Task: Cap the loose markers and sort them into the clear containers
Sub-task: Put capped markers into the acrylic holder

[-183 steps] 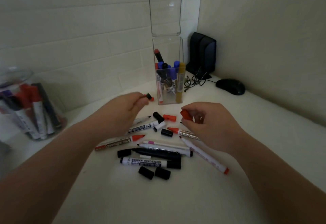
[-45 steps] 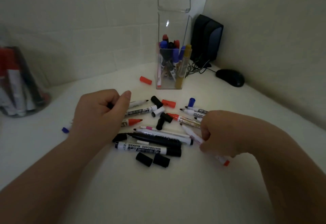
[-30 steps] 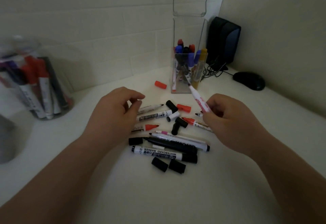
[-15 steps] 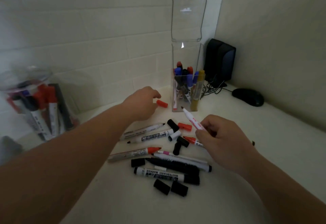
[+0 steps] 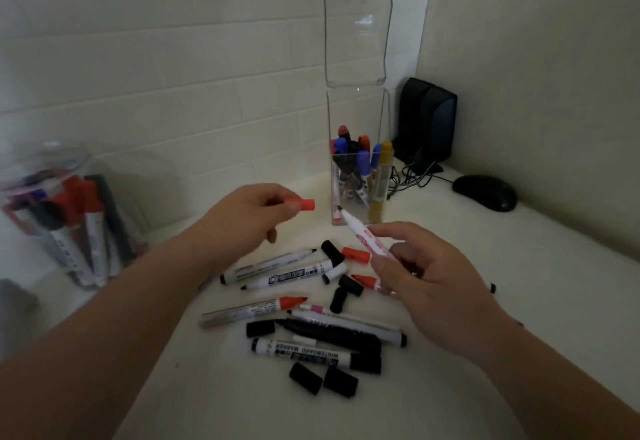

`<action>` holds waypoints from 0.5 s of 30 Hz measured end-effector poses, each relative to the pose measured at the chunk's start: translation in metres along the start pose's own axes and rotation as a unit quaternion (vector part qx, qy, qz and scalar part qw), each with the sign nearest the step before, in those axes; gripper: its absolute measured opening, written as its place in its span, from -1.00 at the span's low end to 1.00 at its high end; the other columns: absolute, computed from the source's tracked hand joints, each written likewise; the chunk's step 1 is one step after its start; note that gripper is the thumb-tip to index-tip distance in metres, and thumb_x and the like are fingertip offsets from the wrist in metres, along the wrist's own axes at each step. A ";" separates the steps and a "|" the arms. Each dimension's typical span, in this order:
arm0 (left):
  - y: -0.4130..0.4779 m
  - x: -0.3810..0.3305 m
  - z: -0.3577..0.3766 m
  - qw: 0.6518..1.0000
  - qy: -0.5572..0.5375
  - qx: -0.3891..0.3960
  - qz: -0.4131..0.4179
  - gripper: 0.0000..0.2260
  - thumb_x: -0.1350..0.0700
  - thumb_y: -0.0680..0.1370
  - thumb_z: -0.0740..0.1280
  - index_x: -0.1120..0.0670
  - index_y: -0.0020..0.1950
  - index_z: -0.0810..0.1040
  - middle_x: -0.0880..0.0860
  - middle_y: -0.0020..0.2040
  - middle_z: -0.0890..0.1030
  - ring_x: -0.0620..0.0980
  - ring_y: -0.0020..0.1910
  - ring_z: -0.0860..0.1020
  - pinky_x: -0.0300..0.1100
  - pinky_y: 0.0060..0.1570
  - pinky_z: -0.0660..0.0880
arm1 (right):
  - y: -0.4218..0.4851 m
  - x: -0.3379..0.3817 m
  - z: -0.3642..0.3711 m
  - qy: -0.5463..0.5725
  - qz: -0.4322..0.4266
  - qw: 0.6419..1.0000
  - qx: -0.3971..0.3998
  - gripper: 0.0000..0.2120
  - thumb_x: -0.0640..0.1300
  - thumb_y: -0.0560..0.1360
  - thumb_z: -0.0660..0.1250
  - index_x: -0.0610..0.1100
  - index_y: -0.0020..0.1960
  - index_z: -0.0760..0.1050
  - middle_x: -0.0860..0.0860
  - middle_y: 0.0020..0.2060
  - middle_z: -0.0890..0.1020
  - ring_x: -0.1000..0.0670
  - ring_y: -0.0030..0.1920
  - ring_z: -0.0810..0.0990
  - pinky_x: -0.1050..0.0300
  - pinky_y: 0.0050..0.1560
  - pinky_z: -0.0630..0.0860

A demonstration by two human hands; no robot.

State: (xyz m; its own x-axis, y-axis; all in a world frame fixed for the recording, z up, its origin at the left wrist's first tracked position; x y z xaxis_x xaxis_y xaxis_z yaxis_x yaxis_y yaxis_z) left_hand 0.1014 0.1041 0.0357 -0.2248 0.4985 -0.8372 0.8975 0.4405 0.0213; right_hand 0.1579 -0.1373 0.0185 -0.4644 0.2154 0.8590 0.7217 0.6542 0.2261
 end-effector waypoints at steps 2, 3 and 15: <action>-0.034 0.003 0.004 0.952 -0.301 0.016 -0.049 -0.88 0.16 0.56 0.37 0.10 -0.04 0.72 0.05 -0.28 0.43 -0.06 -0.33 0.42 -0.14 -0.25 0.43 | -0.003 0.005 0.004 0.066 -0.016 0.998 0.004 -0.75 -0.13 0.59 0.32 0.21 0.14 0.57 0.01 -0.36 0.62 0.10 -0.41 0.49 0.27 -0.39 0.38; -0.046 0.004 0.008 0.920 -0.387 0.027 -0.054 -0.87 0.19 0.52 0.38 0.15 -0.04 0.73 0.04 -0.30 0.41 -0.07 -0.34 0.38 -0.18 -0.30 0.41 | -0.005 0.009 0.007 0.094 -0.022 0.995 0.005 -0.74 -0.18 0.59 0.33 0.17 0.12 0.60 0.02 -0.37 0.62 0.14 -0.44 0.47 0.31 -0.40 0.37; -0.072 0.016 0.020 0.888 -0.454 0.072 -0.006 -0.75 0.24 0.46 0.40 0.33 0.08 0.66 0.11 -0.30 0.34 -0.05 -0.33 0.35 -0.21 -0.32 0.42 | -0.007 0.008 0.008 0.156 -0.051 0.986 0.010 -0.75 -0.19 0.48 0.42 0.15 0.01 0.71 -0.08 -0.47 0.53 -0.10 -0.44 0.35 0.18 -0.41 0.26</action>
State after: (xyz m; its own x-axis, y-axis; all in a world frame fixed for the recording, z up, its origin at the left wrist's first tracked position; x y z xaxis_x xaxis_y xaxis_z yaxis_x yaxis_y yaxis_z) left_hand 0.0402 0.0655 0.0096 0.1055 -0.3419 -0.9338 0.9508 0.3098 -0.0060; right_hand 0.1450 -0.1349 0.0197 -0.3512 -0.0835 0.9326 0.6676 0.6760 0.3119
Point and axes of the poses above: each hand's wrist, its own y-axis towards the middle knuckle, its own z-axis out of the palm, x = y × z, the point moved 4 cm from there along y, towards the middle knuckle
